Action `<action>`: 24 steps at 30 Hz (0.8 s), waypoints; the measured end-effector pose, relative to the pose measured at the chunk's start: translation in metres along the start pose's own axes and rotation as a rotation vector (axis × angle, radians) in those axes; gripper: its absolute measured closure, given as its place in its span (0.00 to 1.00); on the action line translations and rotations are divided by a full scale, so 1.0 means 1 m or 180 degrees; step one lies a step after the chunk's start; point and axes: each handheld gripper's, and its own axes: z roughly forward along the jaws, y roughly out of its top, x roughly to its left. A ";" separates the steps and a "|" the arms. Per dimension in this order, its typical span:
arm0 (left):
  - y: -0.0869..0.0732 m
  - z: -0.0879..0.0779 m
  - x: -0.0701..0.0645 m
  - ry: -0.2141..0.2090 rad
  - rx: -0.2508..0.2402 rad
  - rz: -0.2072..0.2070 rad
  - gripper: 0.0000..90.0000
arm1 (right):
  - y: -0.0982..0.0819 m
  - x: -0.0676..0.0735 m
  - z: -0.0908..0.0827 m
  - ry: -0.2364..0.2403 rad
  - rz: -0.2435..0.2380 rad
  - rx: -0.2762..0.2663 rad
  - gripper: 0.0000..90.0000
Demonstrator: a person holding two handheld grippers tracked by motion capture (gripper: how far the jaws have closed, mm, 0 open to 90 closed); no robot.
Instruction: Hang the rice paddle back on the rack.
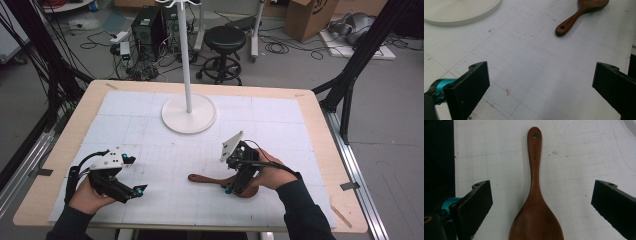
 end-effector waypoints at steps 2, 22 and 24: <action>0.000 0.000 0.000 -0.0006 -0.0003 0.0000 0.02 | 0.001 0.000 0.003 0.0000 0.0013 0.0059 0.03; -0.001 0.000 0.002 0.0000 0.0003 -0.0008 0.02 | 0.022 0.002 0.026 -0.0055 0.0001 0.0576 0.05; -0.001 0.000 0.002 0.0000 -0.0001 -0.0008 0.02 | 0.024 0.004 0.029 -0.0057 -0.0009 0.0638 0.05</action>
